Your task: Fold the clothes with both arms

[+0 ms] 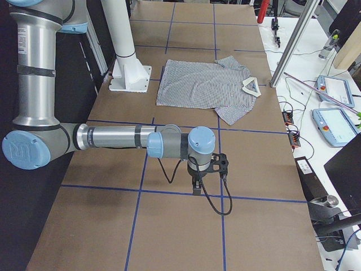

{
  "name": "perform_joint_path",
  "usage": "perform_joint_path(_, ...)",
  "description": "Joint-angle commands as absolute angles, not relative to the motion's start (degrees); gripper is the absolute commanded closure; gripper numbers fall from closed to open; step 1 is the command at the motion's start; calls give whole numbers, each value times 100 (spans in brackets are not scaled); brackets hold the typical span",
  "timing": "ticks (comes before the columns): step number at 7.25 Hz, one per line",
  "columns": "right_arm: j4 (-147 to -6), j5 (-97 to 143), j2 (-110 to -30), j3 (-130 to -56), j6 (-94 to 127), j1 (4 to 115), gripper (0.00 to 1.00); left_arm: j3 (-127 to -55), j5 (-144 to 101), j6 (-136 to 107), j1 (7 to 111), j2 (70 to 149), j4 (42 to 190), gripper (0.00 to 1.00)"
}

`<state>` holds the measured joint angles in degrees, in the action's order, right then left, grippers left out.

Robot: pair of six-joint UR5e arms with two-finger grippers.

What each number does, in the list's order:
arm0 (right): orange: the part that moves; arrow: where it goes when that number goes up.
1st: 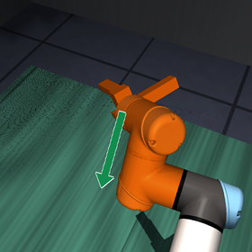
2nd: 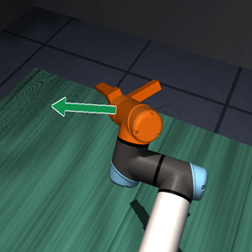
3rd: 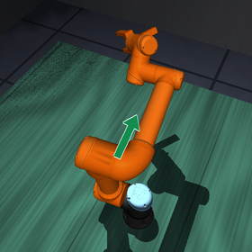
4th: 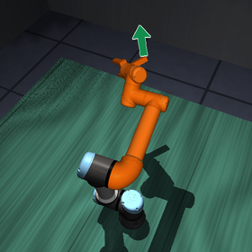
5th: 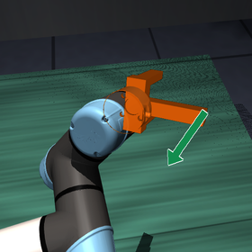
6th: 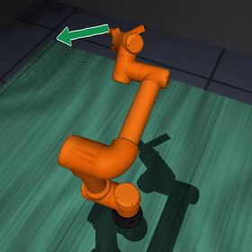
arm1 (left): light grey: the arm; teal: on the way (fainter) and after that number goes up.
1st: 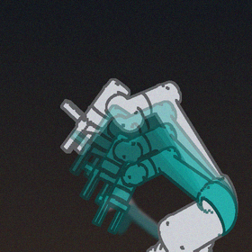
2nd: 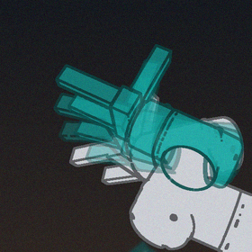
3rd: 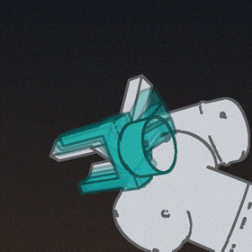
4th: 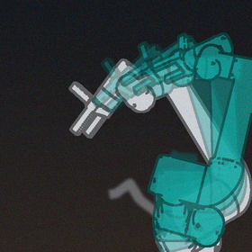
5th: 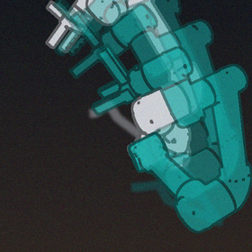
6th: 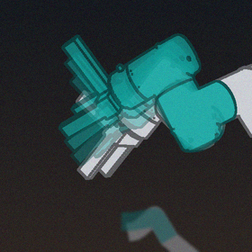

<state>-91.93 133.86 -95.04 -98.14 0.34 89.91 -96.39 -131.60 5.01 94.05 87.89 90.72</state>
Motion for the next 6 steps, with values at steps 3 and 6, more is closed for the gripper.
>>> perform_joint_path(3,-8871,13386,-9501,-9835,26,8991,0,-9659,-13157,475,9290,8798,9141,0)
perform_joint_path(6,-8002,13377,-9449,-9677,105,8956,0,-9598,-13166,475,9272,8903,9937,0)
